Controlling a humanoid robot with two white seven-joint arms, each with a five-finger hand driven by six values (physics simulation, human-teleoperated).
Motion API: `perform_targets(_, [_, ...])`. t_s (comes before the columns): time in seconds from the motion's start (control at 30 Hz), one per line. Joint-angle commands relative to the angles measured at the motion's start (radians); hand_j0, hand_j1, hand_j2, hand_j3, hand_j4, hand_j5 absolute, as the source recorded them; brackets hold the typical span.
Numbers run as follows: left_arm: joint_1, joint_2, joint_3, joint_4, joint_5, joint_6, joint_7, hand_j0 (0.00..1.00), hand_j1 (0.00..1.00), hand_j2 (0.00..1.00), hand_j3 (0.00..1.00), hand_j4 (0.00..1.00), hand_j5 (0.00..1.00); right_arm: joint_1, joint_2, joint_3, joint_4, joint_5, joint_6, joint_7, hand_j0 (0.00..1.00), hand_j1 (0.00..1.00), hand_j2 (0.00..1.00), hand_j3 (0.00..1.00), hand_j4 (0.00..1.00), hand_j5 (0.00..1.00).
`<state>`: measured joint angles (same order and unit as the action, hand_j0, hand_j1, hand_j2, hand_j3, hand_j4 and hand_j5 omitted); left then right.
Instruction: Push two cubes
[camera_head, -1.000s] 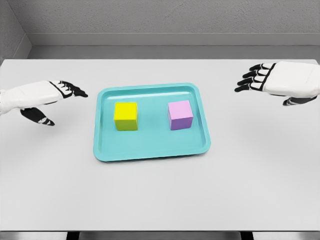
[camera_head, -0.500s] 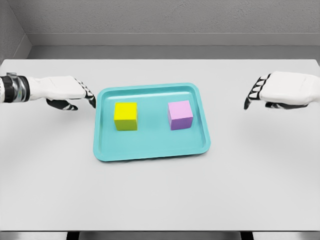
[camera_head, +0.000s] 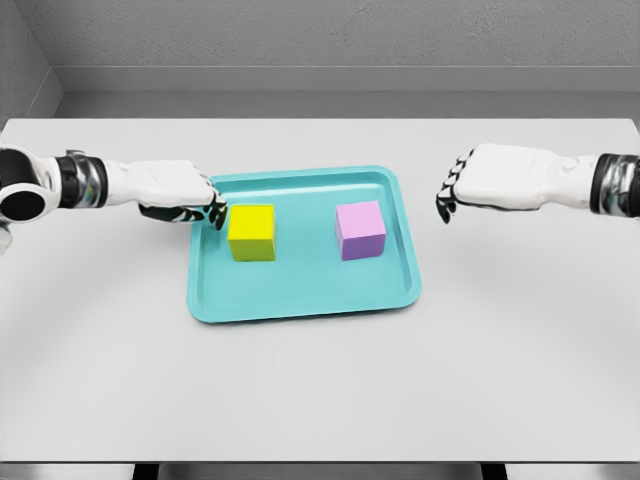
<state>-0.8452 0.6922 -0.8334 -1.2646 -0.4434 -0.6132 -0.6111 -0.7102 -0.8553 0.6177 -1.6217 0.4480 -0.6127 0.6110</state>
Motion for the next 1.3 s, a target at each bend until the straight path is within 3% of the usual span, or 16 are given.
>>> perform_targets(0.0, [0.000,-0.002,-0.006,0.002,-0.011,0.002,0.000,0.47,0.47,0.47,0.47,0.47,0.47,0.000,0.022,0.065,0.022,0.003,0.002,0.000,0.44,0.44,0.44,0.44,0.44,0.44])
perform_targets(0.1, [0.002,0.000,-0.007,0.002,-0.011,0.002,0.000,0.47,0.47,0.47,0.47,0.47,0.47,-0.018,0.071,0.079,0.054,0.006,0.002,0.000,0.44,0.44,0.44,0.44,0.44,0.44])
perform_targets(0.33, [-0.002,0.035,-0.007,-0.004,-0.009,0.002,0.000,0.48,0.48,0.48,0.48,0.48,0.48,-0.074,0.119,0.166,0.095,0.006,0.002,0.000,0.45,0.45,0.45,0.45,0.45,0.45])
perform_targets(0.63, [0.002,-0.020,-0.015,0.001,-0.063,0.002,0.000,0.48,0.48,0.48,0.48,0.48,0.48,-0.110,0.154,0.205,0.212,0.006,0.002,0.000,0.45,0.45,0.45,0.45,0.45,0.45])
perform_targets(0.73, [0.003,-0.022,-0.015,0.002,-0.066,0.002,0.000,0.48,0.48,0.48,0.48,0.48,0.48,-0.133,0.179,0.203,0.293,0.006,0.002,0.000,0.45,0.45,0.45,0.45,0.45,0.45])
perform_targets(1.27, [0.005,-0.054,-0.036,0.001,-0.077,0.002,0.000,0.48,0.48,0.48,0.48,0.48,0.48,-0.144,0.226,0.244,0.301,0.006,0.002,0.000,0.45,0.45,0.45,0.45,0.45,0.45])
